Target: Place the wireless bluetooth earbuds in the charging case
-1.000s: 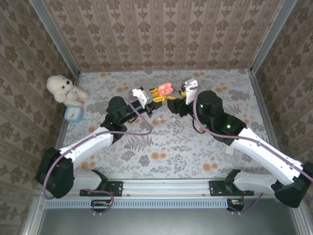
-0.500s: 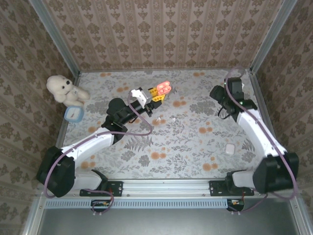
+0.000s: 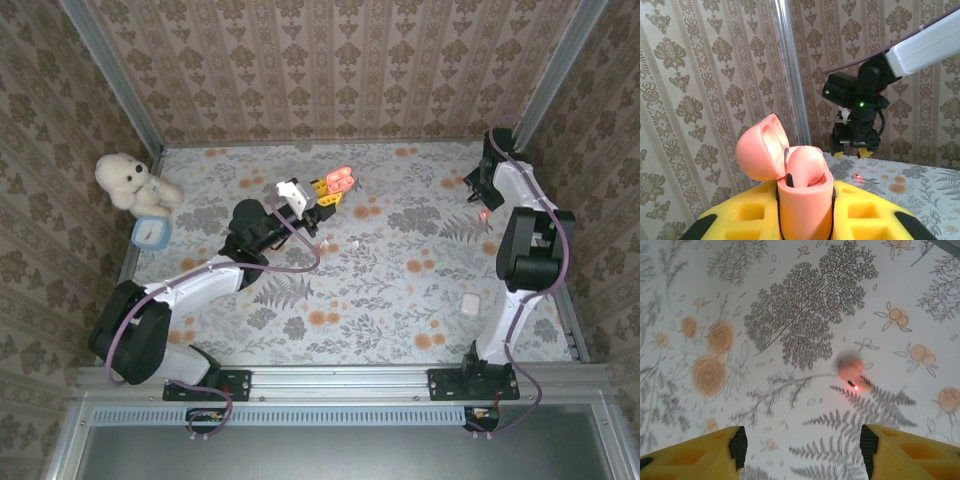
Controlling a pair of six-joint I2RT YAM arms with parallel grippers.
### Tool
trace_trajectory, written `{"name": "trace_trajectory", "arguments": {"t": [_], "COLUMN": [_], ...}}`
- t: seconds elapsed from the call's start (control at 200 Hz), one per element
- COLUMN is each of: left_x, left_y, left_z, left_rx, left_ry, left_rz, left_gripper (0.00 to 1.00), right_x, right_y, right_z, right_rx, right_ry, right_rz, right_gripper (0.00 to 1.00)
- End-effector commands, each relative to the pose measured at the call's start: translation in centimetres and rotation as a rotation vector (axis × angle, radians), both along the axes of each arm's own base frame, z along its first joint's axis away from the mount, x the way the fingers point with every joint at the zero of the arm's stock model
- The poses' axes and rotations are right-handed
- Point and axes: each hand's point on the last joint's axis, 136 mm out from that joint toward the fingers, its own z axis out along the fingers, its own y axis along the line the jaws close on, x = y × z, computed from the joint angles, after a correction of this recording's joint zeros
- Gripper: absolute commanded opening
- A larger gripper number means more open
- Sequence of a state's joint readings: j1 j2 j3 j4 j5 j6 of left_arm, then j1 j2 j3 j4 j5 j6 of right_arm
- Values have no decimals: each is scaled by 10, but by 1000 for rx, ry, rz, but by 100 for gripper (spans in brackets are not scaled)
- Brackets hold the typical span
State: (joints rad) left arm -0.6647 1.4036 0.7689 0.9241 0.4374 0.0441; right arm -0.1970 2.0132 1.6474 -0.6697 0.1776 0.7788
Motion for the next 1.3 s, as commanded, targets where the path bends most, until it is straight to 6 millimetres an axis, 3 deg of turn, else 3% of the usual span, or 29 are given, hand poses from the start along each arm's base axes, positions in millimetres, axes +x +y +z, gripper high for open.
{"name": "trace_trajectory", "arguments": {"t": [0.0,0.2,0.365,0.635,0.91,1.105,1.295], "left_x": [5,12,17,22,31,41,49], "left_y": [4,3,-2,-4,-5,-4,-3], "left_z": [25,28,25,26,29,30,30], "left_rx": [-56,-74,-85,-116,-151,-184,-206], "left_ry": [-45,-44,-30,-25,-20,-6,7], "left_rz": [8,2,-11,-17,-30,-43,-49], "left_gripper": [0,0,0,0,0,0,0], "right_x": [-6,-6,-9,-23,-57,-61,-48], "right_y": [-12,-31,-37,-28,-11,-16,-24], "right_z": [-14,-36,-36,-45,-57,-49,-34], "right_rx": [-8,27,11,68,131,63,28], "right_ry": [104,157,177,222,133,107,63], "right_rz": [-7,-69,-72,-137,-460,-537,-530], "right_gripper": [63,59,58,61,62,62,61]}}
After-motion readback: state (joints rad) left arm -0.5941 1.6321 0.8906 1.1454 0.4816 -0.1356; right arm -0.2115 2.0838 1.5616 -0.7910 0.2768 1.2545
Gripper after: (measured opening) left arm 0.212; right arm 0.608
